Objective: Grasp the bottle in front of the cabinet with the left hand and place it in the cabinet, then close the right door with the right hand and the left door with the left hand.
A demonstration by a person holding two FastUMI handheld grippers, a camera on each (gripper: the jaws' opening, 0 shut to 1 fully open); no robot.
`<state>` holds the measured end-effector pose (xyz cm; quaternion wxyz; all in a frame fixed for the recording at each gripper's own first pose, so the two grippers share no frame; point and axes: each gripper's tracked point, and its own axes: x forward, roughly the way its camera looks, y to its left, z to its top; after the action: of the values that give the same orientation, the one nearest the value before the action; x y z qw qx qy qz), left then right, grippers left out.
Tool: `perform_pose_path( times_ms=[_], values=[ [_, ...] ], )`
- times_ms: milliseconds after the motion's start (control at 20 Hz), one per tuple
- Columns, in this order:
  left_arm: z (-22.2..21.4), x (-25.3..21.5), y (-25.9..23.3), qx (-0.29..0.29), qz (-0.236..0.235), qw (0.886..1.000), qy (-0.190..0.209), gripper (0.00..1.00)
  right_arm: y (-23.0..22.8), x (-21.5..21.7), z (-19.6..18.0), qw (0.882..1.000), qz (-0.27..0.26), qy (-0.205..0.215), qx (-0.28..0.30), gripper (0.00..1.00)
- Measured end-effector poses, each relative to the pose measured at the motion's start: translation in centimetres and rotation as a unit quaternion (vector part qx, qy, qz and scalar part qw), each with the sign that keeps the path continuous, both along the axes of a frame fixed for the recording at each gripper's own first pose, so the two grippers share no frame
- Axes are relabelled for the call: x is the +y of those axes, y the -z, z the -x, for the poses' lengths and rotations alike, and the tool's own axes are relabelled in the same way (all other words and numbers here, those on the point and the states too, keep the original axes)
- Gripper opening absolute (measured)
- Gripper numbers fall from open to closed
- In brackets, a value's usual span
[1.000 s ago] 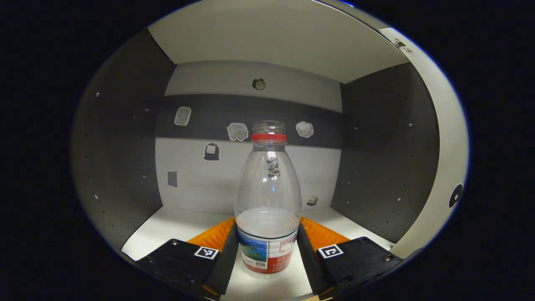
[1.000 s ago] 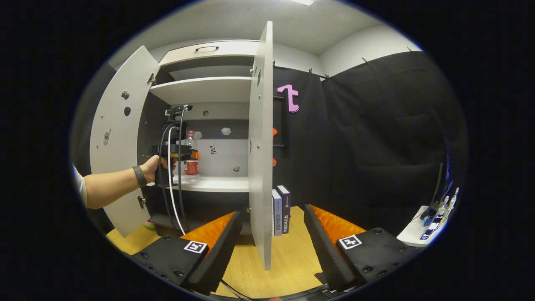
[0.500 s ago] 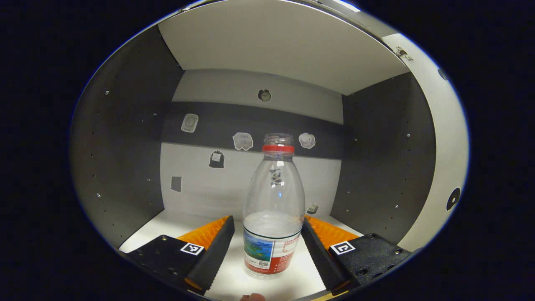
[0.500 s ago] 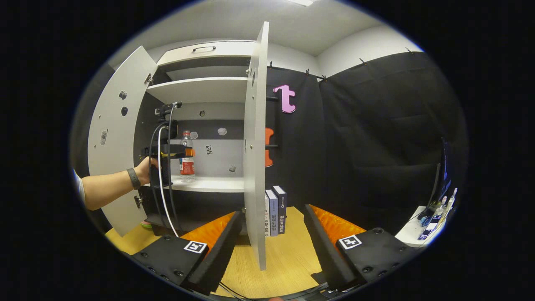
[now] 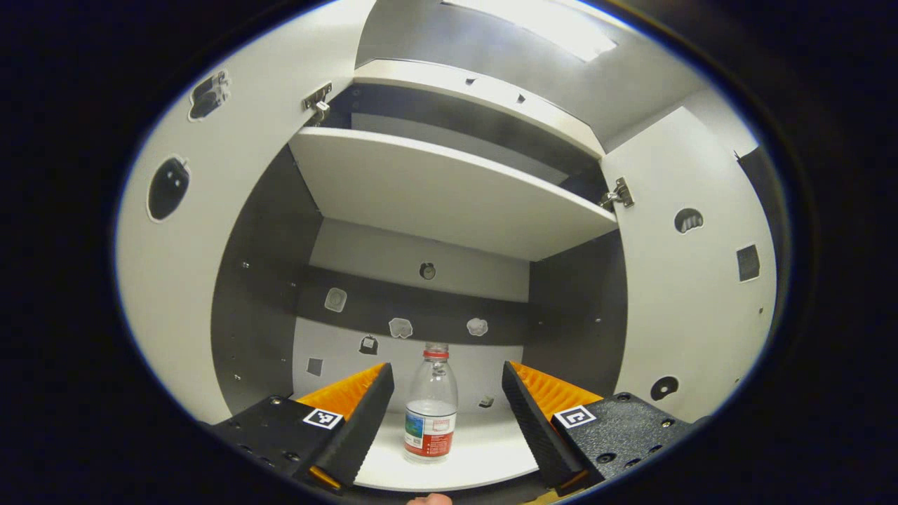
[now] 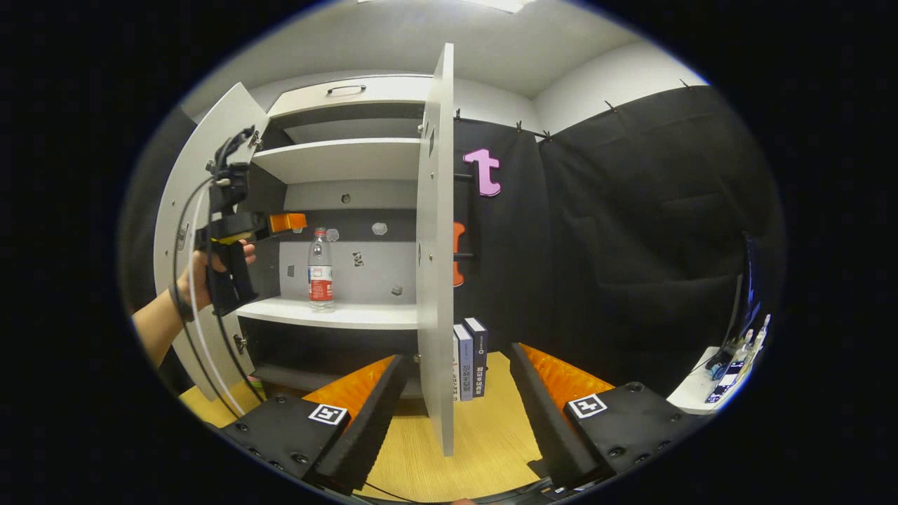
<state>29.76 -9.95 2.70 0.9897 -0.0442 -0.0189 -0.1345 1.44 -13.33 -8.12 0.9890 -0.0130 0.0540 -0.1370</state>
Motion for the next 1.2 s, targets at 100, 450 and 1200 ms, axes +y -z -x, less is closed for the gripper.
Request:
perform_pose_path(
  times_ms=[100, 450, 1200],
  values=[
    [2.5, 0.2, -0.9, -0.011, -0.003, 1.000, 0.006, 0.94, 0.2, 0.7, -0.2, 1.000, -0.008, -0.010, 0.000, 0.98],
    [13.2, 0.3, 0.5, 0.009, -0.011, 1.000, 0.001, 0.94, 0.2, 3.4, -0.7, 0.999, -0.015, -0.049, -0.006, 0.98],
    [24.2, 5.0, 8.7, 0.061, -0.035, 0.994, -0.082, 0.94, -3.3, 2.2, 0.8, 0.996, -0.027, -0.063, -0.050, 0.98]
  ],
)
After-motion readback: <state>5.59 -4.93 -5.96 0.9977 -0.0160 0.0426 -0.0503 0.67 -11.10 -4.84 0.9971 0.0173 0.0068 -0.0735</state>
